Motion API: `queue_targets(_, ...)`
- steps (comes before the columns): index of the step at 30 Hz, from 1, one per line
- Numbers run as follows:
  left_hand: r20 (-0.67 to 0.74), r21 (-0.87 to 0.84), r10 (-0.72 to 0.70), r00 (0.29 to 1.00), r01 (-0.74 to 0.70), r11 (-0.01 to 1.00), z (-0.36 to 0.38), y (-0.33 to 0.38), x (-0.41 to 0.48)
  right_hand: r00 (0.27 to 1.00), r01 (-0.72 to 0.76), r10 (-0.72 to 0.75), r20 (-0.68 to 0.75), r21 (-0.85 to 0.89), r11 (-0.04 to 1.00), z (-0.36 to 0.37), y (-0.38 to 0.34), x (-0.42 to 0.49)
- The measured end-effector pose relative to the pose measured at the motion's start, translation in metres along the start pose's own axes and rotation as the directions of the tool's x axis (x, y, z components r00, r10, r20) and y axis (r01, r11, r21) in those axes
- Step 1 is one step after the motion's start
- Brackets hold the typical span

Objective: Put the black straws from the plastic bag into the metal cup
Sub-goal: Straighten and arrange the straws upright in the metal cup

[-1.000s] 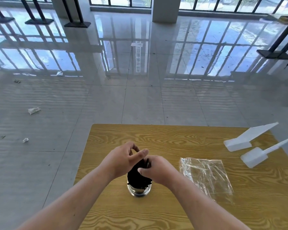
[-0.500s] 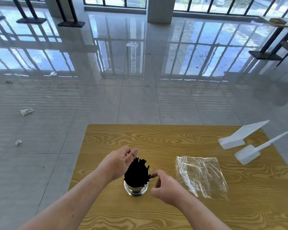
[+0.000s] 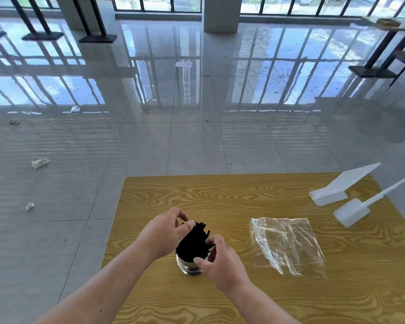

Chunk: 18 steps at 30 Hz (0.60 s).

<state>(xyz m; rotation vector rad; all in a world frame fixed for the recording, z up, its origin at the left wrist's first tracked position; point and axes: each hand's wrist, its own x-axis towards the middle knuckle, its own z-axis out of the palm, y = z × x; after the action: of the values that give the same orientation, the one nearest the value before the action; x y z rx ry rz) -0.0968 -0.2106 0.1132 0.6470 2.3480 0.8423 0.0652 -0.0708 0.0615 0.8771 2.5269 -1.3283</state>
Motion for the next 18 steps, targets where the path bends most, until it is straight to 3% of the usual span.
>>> queue_targets(9,0.025,-0.019,-0.024,0.999,0.025,1.0,-0.006,-0.007,-0.002,0.997,0.073,-0.071,0.037,-0.05,0.996,-0.006,-0.012,0.008)
queue_targets(18,0.061,-0.049,-0.032,0.998,0.035,0.998,-0.016,0.015,0.002,0.989,0.121,-0.107,0.104,-0.139,0.983,-0.078,-0.063,0.02)
